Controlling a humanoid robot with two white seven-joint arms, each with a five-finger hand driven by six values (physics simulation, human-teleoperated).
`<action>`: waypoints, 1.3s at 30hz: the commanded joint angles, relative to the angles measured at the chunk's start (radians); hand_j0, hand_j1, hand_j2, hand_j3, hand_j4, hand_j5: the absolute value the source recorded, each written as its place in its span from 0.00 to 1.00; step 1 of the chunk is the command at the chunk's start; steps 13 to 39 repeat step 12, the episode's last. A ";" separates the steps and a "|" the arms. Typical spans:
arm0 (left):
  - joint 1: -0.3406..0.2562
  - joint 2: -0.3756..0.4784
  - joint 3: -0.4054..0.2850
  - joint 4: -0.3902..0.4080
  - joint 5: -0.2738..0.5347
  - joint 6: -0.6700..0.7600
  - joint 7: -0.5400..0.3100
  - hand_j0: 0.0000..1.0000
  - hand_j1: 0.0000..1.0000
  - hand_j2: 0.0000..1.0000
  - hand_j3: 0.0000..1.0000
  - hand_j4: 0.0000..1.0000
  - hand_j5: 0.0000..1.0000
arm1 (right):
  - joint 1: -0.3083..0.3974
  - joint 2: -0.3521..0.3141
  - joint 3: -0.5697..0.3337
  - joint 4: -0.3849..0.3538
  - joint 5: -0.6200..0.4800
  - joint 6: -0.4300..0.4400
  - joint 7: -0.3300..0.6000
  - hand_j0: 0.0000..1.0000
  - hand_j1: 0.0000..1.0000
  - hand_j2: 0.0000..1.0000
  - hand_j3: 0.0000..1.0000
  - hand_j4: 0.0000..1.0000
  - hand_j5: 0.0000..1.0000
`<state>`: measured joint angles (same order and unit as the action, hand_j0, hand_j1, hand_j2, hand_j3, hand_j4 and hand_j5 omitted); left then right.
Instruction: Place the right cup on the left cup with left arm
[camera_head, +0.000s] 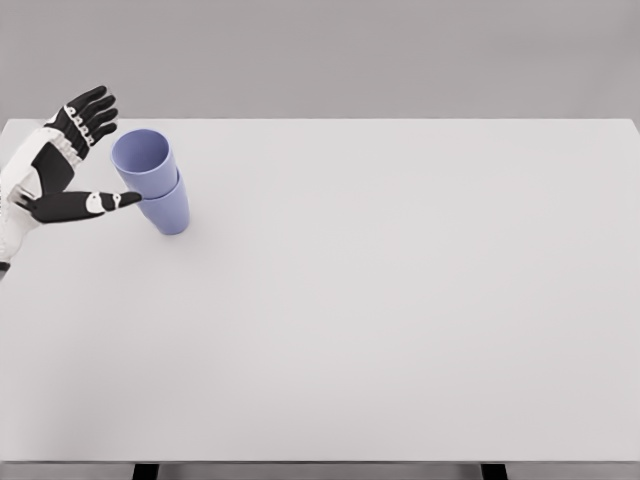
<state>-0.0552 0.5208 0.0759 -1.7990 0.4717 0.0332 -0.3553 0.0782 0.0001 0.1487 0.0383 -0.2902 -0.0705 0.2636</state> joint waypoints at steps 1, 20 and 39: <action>0.000 0.001 0.004 -0.002 0.004 0.100 0.004 1.00 1.00 1.00 1.00 1.00 1.00 | -0.002 0.000 0.000 0.000 0.000 0.000 0.000 1.00 1.00 1.00 1.00 1.00 1.00; -0.002 0.001 0.010 -0.002 0.002 0.102 0.004 1.00 1.00 1.00 1.00 1.00 1.00 | -0.002 0.000 0.000 0.000 0.000 0.000 0.000 1.00 1.00 1.00 1.00 1.00 1.00; -0.002 0.001 0.010 -0.002 0.002 0.102 0.004 1.00 1.00 1.00 1.00 1.00 1.00 | -0.002 0.000 0.000 0.000 0.000 0.000 0.000 1.00 1.00 1.00 1.00 1.00 1.00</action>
